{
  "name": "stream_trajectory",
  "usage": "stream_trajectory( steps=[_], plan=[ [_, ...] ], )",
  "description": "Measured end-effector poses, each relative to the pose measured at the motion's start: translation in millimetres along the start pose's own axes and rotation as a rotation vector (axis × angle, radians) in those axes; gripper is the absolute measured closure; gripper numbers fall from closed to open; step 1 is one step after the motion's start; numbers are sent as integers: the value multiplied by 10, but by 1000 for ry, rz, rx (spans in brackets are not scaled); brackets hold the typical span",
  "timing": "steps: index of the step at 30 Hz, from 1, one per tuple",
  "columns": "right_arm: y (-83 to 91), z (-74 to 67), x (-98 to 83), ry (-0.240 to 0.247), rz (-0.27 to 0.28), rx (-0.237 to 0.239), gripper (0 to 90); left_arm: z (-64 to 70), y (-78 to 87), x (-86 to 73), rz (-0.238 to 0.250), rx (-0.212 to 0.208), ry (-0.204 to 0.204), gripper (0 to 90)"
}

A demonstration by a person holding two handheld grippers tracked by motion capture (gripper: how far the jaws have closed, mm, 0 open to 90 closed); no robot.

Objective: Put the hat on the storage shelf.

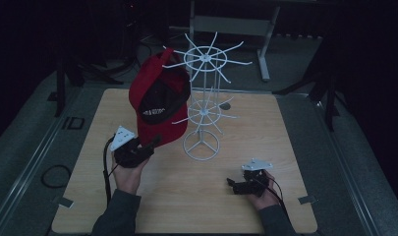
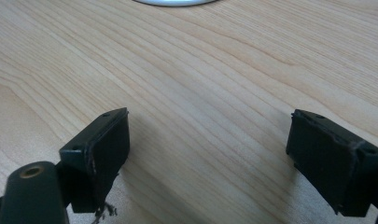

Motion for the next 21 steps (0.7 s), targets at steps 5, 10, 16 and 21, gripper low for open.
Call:
stream_trajectory(
  steps=[5,10,16,21],
  plan=[
    [0,1,0,1,0,0,132,-39,8,-20,-22,17,-16,503],
    [2,-2,-1,-2,-1,0,133,-95,33,-26,-39,37,-8,426],
    [5,-3,-3,-2,-2,0,132,-205,85,-18,-34,49,10,394],
    [5,-2,-3,-2,-2,-1,132,-291,151,1,-19,45,37,389]
  ],
)
Point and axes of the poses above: each handheld gripper's, and its own axes: y roughly backward along the jaws, x roughly out of its top, z roughly to its right, the point moved 7 cm from there along -y, roughly forward along the jaws, and after that the axes turned 3 degrees about y, right-handed, at the moved point
